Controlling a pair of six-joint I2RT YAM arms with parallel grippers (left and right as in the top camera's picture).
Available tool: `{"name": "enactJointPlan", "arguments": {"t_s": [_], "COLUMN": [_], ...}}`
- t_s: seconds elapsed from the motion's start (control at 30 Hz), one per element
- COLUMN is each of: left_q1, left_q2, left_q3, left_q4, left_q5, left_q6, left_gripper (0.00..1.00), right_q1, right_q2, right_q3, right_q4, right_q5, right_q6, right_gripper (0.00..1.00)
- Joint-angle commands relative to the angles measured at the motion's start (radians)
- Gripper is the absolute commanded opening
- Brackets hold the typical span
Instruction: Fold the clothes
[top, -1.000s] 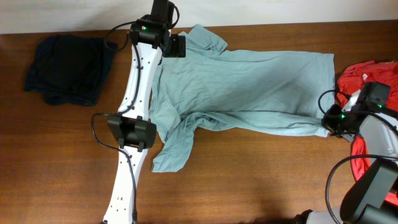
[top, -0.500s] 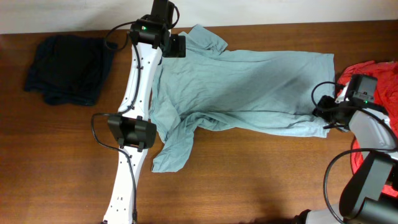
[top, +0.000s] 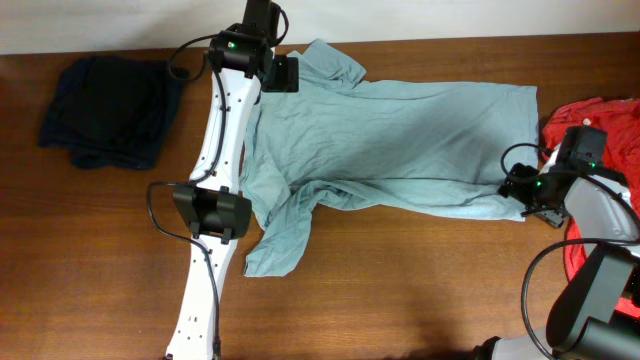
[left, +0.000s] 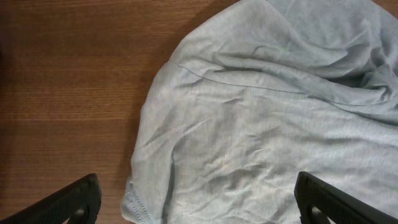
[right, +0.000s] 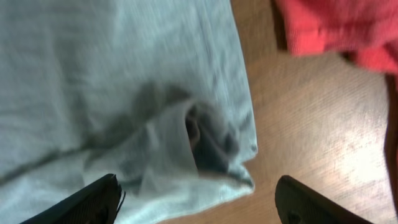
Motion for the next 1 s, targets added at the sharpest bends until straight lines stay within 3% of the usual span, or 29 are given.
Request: {"name": "enactJointPlan", "arguments": {"t_s": [0.0, 0.3, 0.4, 0.53, 0.6, 0.8, 0.97], "left_q1": [0.000, 0.000, 0.000, 0.000, 0.000, 0.000, 0.000], "left_q2": [-0.017, -0.017, -0.017, -0.017, -0.017, -0.017, -0.017], "left_q3": [0.006, 0.006, 0.006, 0.006, 0.006, 0.006, 0.006], "left_q4": [-0.001, -0.001, -0.001, -0.001, -0.001, -0.001, -0.001], "left_q5": [0.007, 0.007, 0.007, 0.007, 0.007, 0.007, 0.007], "left_q6": [-0.009, -0.009, -0.009, -0.009, -0.009, -0.009, -0.009], "left_gripper": [0.99, 0.99, 0.99, 0.99, 0.99, 0.99, 0.99], "right_q1": [-0.004, -0.004, -0.004, -0.004, -0.004, -0.003, -0.003], "right_q2": [0.005, 0.008, 0.008, 0.008, 0.008, 0.008, 0.008], "right_q3": [0.006, -0.020, -0.034, -0.035, -0.035, -0.047, -0.102], "right_q4": [-0.032, -0.068, -0.069, -0.070, -0.072, -0.047, 0.031], "right_q5": [0.013, 0.000, -0.061, -0.063, -0.063, -0.052, -0.056], "right_q6": [0.004, -0.057, -0.134, -0.148, -0.148, -0.181, -0.180], "right_gripper": [0.86, 0.88, 0.69, 0.28, 0.18, 0.14, 0.04]}}
